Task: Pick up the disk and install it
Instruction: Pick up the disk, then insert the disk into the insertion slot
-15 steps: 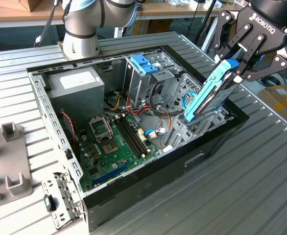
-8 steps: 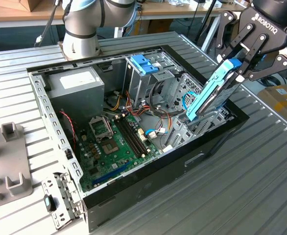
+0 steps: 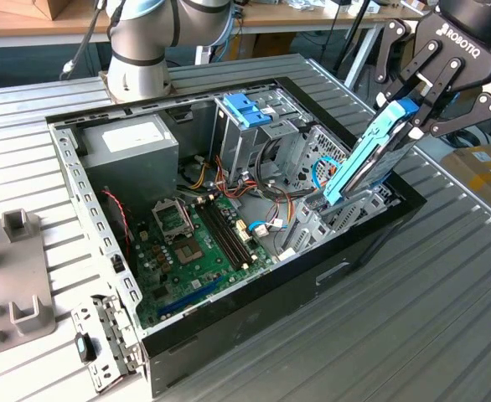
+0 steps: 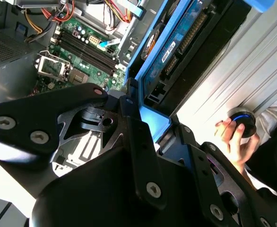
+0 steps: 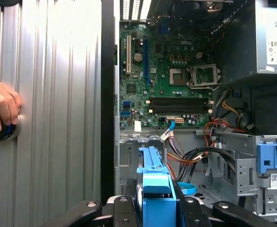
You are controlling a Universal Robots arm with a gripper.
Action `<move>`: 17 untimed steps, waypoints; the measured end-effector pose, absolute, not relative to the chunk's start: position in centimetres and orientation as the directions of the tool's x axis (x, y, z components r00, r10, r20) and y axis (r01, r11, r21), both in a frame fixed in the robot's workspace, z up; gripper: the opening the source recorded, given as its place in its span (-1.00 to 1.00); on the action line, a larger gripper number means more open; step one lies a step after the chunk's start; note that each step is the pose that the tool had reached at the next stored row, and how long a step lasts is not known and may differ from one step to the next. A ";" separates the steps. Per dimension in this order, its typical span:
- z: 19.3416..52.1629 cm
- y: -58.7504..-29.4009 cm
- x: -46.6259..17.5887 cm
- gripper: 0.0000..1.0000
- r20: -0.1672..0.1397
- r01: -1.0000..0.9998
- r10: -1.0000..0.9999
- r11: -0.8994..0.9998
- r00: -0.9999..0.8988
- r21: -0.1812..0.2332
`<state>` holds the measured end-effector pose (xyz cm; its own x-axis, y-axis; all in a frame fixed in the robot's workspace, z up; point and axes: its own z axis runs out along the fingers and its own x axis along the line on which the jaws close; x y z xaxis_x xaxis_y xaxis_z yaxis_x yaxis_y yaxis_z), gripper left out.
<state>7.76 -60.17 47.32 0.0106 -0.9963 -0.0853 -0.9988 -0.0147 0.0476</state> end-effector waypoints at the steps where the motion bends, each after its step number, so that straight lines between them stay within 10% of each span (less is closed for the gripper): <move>1: 47.3 -60.2 7.9 -0.26 -0.085 -0.999 -0.996 -0.015 0.011 0.048; 17: 47.3 -60.2 8.9 -0.26 -0.085 -0.999 -0.996 -0.015 0.011 0.048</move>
